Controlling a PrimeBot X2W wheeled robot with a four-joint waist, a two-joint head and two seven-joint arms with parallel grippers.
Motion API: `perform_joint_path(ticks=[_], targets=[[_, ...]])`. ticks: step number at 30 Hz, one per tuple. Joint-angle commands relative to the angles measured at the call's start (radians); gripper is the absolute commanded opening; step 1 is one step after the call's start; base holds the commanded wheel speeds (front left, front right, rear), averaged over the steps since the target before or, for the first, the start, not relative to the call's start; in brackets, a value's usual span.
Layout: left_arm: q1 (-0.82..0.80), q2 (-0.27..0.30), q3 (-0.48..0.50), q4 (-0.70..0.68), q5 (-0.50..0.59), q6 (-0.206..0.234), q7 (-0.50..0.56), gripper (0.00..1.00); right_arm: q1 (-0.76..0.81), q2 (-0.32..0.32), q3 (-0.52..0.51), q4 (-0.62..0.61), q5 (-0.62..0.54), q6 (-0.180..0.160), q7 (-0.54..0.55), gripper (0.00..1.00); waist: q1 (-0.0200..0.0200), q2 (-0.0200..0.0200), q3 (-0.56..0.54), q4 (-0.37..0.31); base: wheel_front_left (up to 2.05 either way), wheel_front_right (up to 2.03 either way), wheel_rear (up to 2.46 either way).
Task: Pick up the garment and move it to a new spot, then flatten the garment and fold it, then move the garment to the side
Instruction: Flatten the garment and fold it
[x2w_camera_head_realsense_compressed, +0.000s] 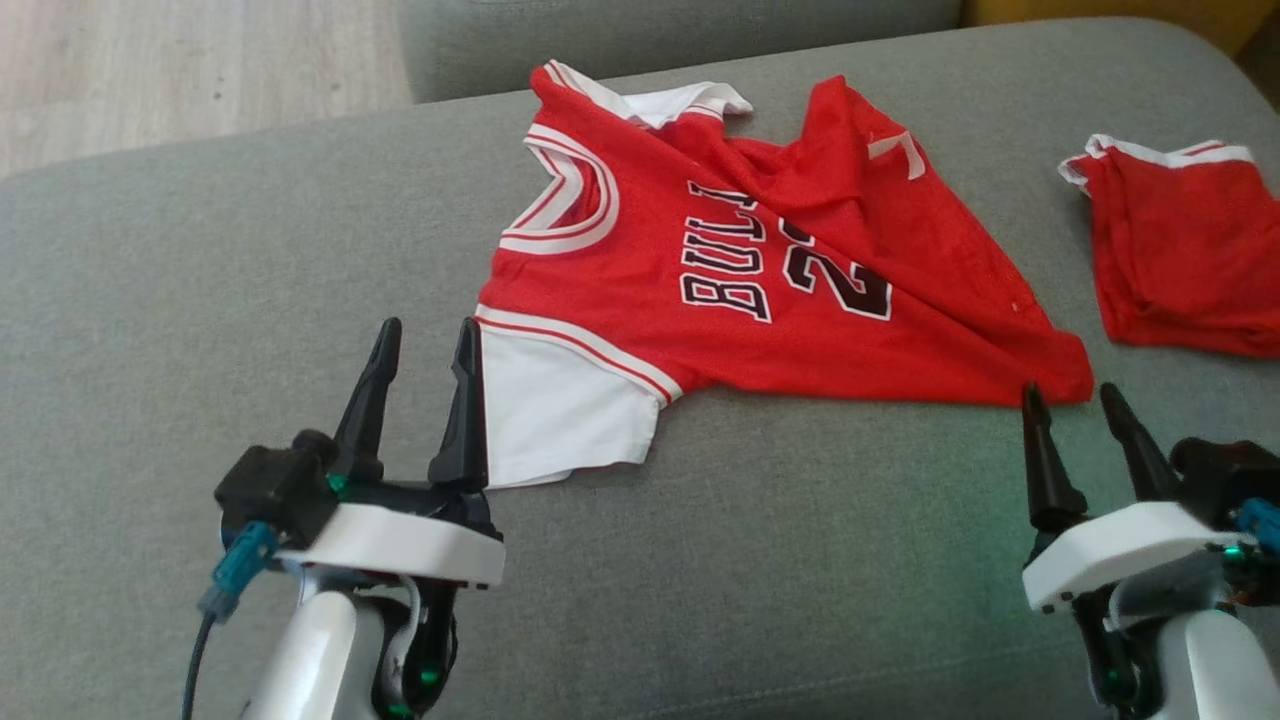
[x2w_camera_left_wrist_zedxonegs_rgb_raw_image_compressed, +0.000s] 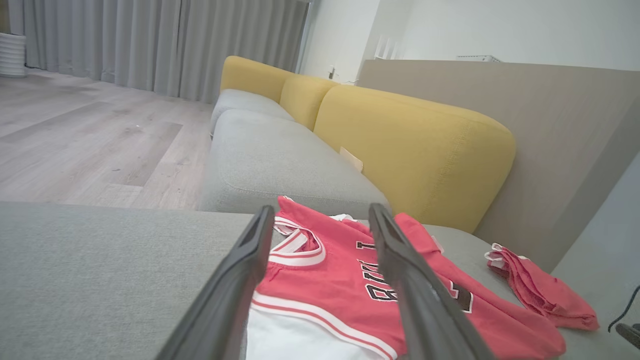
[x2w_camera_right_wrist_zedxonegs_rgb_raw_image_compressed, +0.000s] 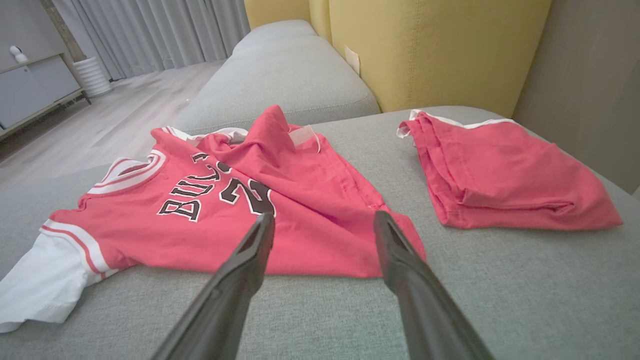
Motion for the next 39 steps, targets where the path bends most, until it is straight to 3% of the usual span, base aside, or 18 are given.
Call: perform_joint_path(ticks=[1, 15, 21, 27, 31, 39], targets=[[-0.033, 0.005, 0.032, -0.033, 0.009, -0.002, -0.005, 1.00, -0.030, -0.008, 0.028, -0.034, 0.005, -0.001, -0.018, 1.00, 0.0000, 0.0000, 0.006, -0.007, 0.00, 0.00, 0.00], [-0.091, 0.005, -0.002, 0.056, 0.028, -0.005, -0.005, 1.00, -0.079, -0.003, 0.043, -0.001, 0.012, -0.001, -0.090, 1.00, 0.0000, 0.0000, 0.073, -0.042, 0.00, 0.00, 0.00], [-0.129, 0.006, -0.039, 0.235, 0.066, 0.015, -0.005, 1.00, -0.089, -0.003, 0.053, 0.010, 0.016, -0.001, -0.098, 1.00, 0.0000, 0.0000, 0.088, -0.056, 0.00, 0.00, 0.00], [-0.212, 0.016, -0.039, 0.470, 0.136, 0.115, 0.016, 1.00, -0.099, -0.003, 0.062, 0.015, 0.017, -0.001, -0.101, 1.00, 0.0000, 0.0000, 0.099, -0.076, 0.00, 0.00, 0.00], [-0.244, 0.022, -0.028, 0.548, 0.148, 0.153, 0.023, 1.00, -0.102, -0.003, 0.062, 0.016, 0.018, -0.001, -0.103, 1.00, 0.0000, 0.0000, 0.104, -0.082, 0.00, 0.00, 0.00], [-0.295, 0.031, -0.052, 0.700, 0.147, 0.126, 0.086, 1.00, -0.104, -0.003, 0.060, 0.019, 0.017, -0.001, -0.105, 1.00, 0.0000, 0.0000, 0.110, -0.095, 0.00, 0.00, 0.00]])
